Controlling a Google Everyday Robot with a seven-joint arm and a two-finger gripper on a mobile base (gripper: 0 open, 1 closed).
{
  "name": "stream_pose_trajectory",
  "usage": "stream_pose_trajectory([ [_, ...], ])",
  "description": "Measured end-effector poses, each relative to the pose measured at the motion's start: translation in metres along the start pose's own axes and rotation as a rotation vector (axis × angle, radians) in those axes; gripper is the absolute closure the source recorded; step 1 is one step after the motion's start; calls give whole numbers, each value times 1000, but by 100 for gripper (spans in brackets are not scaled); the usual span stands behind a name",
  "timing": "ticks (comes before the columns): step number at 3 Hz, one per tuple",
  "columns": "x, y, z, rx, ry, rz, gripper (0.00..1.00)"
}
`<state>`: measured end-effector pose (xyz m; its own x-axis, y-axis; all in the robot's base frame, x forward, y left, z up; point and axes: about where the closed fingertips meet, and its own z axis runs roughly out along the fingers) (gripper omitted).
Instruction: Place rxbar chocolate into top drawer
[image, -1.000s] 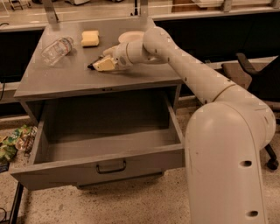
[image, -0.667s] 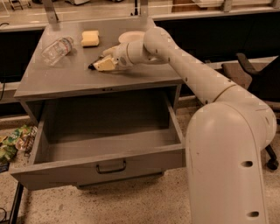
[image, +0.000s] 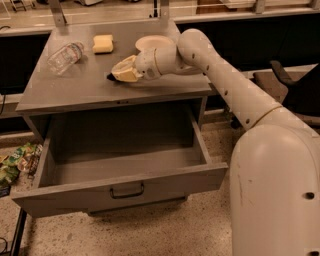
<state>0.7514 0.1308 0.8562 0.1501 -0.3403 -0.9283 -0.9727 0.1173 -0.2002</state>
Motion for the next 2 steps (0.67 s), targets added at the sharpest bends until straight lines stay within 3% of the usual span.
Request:
stream_pose_trajectory([
  [1, 0, 0, 0, 0, 0, 0, 100],
  [2, -14, 27, 1, -12, -18, 53, 100],
])
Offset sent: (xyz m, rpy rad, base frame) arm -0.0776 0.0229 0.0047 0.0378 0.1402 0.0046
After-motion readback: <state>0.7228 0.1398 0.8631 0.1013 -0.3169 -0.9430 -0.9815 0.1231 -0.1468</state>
